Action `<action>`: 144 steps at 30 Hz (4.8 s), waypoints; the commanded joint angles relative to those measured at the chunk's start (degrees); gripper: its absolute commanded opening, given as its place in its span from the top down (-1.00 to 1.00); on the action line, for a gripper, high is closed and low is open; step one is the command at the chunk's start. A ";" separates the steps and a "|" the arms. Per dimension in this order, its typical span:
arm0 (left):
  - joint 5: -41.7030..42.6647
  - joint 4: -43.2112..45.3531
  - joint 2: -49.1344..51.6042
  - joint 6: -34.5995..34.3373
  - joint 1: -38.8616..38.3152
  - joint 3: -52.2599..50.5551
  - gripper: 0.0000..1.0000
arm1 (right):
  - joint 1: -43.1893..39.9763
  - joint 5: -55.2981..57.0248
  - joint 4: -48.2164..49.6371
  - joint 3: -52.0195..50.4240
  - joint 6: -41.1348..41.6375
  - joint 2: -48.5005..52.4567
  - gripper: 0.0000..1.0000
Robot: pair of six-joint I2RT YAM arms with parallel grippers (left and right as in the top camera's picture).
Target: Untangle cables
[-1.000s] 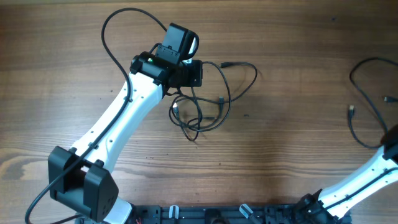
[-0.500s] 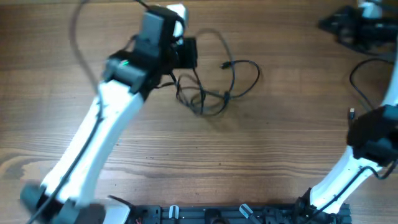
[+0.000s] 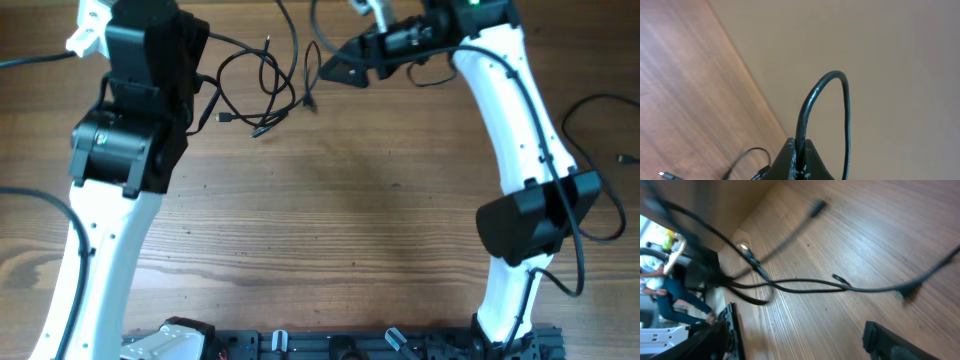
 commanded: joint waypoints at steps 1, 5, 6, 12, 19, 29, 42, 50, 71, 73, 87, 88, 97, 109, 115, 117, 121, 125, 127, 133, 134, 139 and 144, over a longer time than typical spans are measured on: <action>-3.72 -2.60 2.21 -2.54 0.31 0.42 0.92 | 4.94 6.47 2.05 0.37 2.71 -4.39 -0.60; -1.73 -4.52 2.95 -5.60 0.46 0.44 0.92 | 10.01 13.77 1.99 -0.63 2.40 -3.91 -0.16; -0.98 -4.96 2.95 -5.77 1.22 0.44 0.92 | 11.32 16.02 2.03 -0.87 2.43 -3.91 -0.13; 19.76 -9.18 2.97 -11.74 11.89 0.44 0.92 | 14.47 21.84 11.58 -10.38 3.78 -3.91 -0.10; 31.10 -10.08 2.97 -11.96 15.37 0.44 0.92 | 16.81 20.09 28.92 -16.83 13.68 -3.91 0.48; 7.19 -16.02 3.37 -9.05 16.11 0.42 0.92 | 11.39 50.18 21.03 -17.51 31.43 -9.70 0.91; 5.18 -19.23 6.93 17.77 20.41 0.42 0.92 | -6.71 31.26 9.22 -17.49 12.96 -24.02 0.91; 53.59 -16.00 11.89 49.07 16.76 0.37 -0.23 | -6.36 12.87 14.14 -12.31 23.61 -28.61 0.91; 85.90 20.15 41.62 50.84 -1.16 0.37 -0.25 | -6.34 13.40 7.45 -12.35 26.64 -29.16 0.91; 85.31 24.17 43.28 47.43 -3.08 0.37 -0.15 | -6.34 12.28 7.45 -12.35 26.67 -29.16 0.91; 53.00 5.79 32.52 46.01 8.81 0.39 0.92 | -35.93 22.95 1.09 -12.70 24.50 -37.46 0.91; 54.10 5.84 28.85 45.99 9.38 0.39 0.92 | -35.63 17.16 1.05 -12.98 20.44 -37.05 0.91; 18.93 -0.33 7.82 44.33 10.19 0.39 0.92 | -36.48 27.47 5.51 -12.94 30.23 -34.45 0.91; -9.94 -13.66 12.83 32.22 25.27 0.37 0.92 | -65.99 15.26 9.57 -12.96 31.15 -26.05 0.91; 3.26 -13.55 12.83 32.26 26.16 0.37 0.92 | -58.82 1.75 20.33 -12.94 26.60 -23.56 0.91; 8.61 -13.51 12.83 32.26 25.11 0.37 0.92 | -53.99 1.55 29.55 -12.94 30.18 -23.56 0.92; 11.78 -14.36 12.83 32.26 20.65 0.37 0.92 | -48.48 25.38 50.90 -12.96 41.44 -22.53 0.91; 11.78 -14.32 12.81 32.26 17.57 0.37 0.92 | -48.33 34.21 58.58 -12.96 34.64 -17.38 0.91; 11.78 -14.36 12.81 32.26 15.74 0.37 0.92 | -48.33 36.92 63.08 -12.96 26.10 -10.93 0.92; 11.78 -14.38 12.81 32.26 11.91 0.37 0.92 | -48.63 42.01 59.78 -12.96 28.15 3.76 0.90; 11.78 -14.38 12.81 32.26 11.17 0.37 0.92 | -48.81 42.64 57.88 -12.96 31.58 6.25 0.80; 11.78 -14.36 12.81 32.26 8.35 0.37 0.92 | -49.24 38.12 47.06 -12.94 35.34 9.46 -0.99; 19.34 -13.18 12.81 39.56 6.86 0.39 0.92 | -50.93 11.26 36.30 -12.83 32.11 3.15 -0.99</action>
